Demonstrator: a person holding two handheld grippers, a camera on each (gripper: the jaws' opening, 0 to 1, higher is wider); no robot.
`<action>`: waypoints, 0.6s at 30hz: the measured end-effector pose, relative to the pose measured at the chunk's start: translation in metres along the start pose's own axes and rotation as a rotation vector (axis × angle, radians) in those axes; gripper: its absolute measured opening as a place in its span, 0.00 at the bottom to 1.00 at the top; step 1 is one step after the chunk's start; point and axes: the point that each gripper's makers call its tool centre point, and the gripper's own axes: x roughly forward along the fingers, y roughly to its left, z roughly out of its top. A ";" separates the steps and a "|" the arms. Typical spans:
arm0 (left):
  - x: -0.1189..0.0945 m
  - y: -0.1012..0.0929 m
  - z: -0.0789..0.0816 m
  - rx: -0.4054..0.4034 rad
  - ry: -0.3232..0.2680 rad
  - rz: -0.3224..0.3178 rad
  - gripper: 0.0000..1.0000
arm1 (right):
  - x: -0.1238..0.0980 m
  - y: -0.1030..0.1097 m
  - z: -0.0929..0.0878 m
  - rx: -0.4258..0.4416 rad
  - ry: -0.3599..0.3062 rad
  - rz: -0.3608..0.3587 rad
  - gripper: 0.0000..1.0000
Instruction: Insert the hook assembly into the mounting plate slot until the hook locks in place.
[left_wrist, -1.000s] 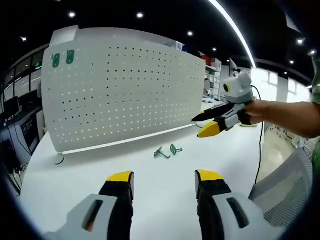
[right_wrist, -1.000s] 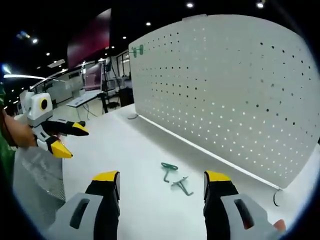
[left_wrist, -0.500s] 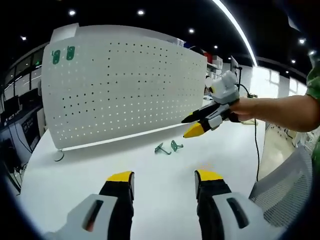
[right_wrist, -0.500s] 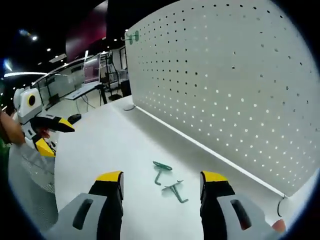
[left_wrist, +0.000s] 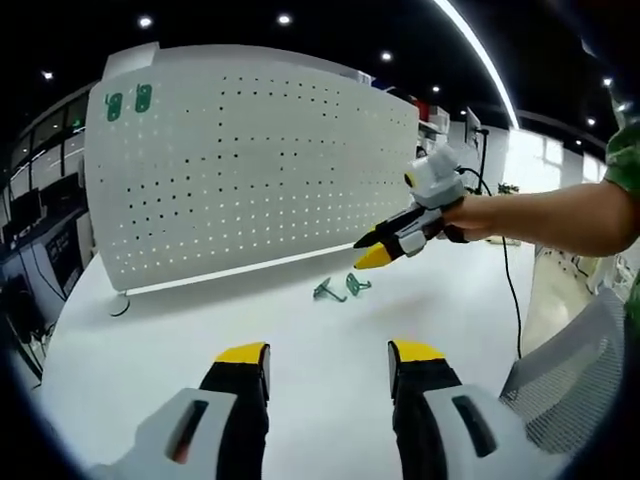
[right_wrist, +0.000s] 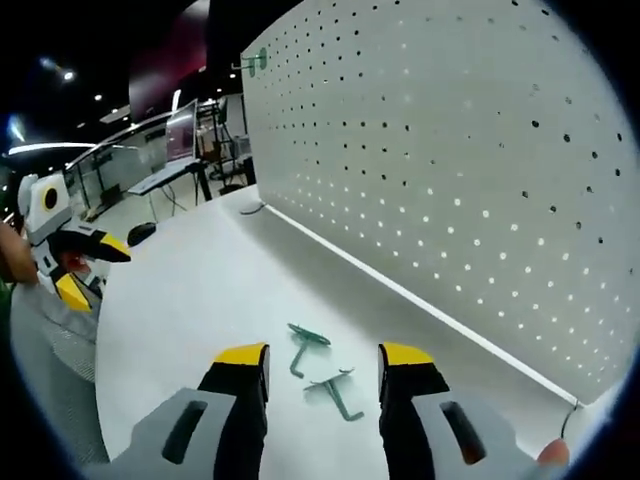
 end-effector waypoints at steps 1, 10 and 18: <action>0.000 0.000 0.000 0.000 0.001 0.001 0.49 | 0.002 0.000 -0.001 0.002 0.005 0.005 0.42; 0.002 0.002 -0.004 -0.004 0.012 0.004 0.48 | 0.016 -0.001 -0.005 -0.014 0.021 0.028 0.31; 0.005 0.002 -0.007 -0.006 0.025 0.001 0.47 | 0.029 -0.003 -0.010 -0.032 0.043 0.051 0.25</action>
